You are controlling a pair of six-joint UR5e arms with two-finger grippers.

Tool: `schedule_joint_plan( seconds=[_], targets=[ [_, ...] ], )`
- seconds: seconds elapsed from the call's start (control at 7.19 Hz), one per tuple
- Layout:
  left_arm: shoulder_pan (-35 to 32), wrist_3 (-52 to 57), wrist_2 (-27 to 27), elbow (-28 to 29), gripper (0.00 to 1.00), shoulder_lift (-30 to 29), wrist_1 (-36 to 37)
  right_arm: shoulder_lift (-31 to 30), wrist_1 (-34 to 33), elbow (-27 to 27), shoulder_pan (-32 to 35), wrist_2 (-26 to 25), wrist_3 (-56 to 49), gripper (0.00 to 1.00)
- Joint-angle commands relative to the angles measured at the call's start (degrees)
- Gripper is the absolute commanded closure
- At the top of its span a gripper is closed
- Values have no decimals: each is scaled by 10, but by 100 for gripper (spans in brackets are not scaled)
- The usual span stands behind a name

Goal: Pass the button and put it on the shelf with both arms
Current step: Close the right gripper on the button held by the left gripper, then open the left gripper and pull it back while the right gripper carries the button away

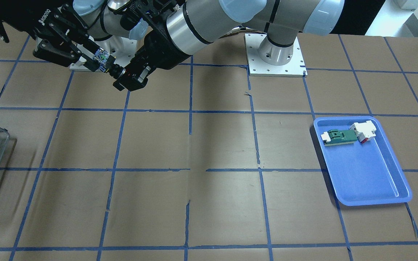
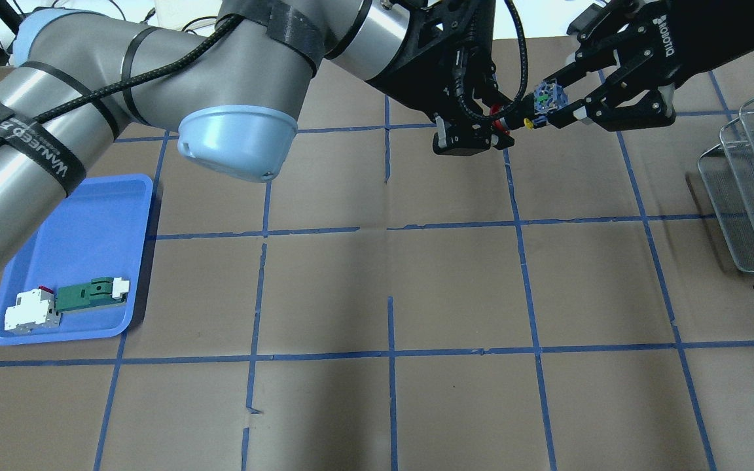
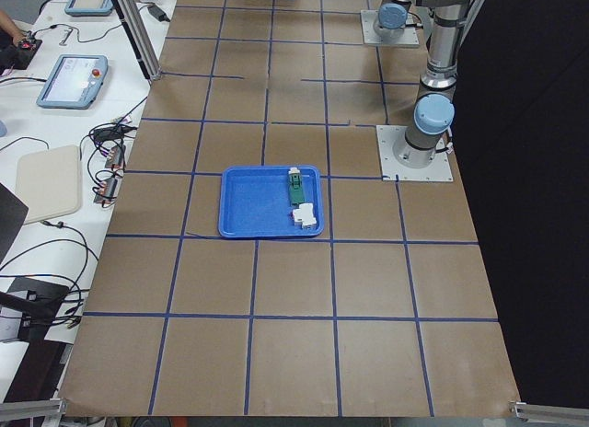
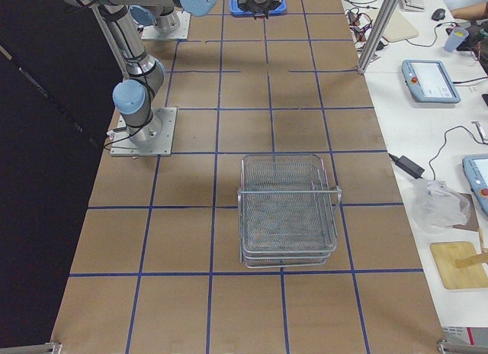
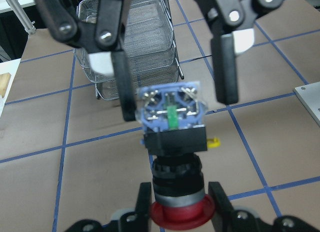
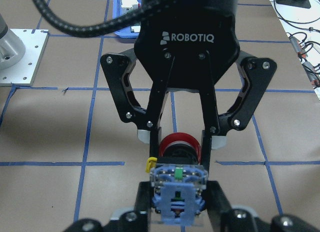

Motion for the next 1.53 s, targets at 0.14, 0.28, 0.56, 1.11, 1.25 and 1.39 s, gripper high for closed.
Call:
schedule_joint_plan(
  seconds=[0.14, 0.28, 0.56, 1.11, 1.25, 1.39],
  targets=[
    [0, -10, 8, 2, 1, 14, -6, 0, -6, -1, 0, -1, -6, 100],
    [1, -16, 11, 0, 0, 19, -10, -1, -5, -3, 0, -3, -4, 100],
    [8, -21, 70, 5, 0, 29, -11, 5, -5, -6, -1, -11, 3, 100],
    [67, -124, 351, 11, 0, 83, -95, 84, -150, -10, -55, -247, 100, 100],
    [83, -141, 373, 2, 0, 94, -118, 111, -195, -12, -67, -309, 85, 100],
    [98, -201, 396, -1, 0, 99, -121, 126, -230, -15, -91, -379, 55, 100]
  ],
)
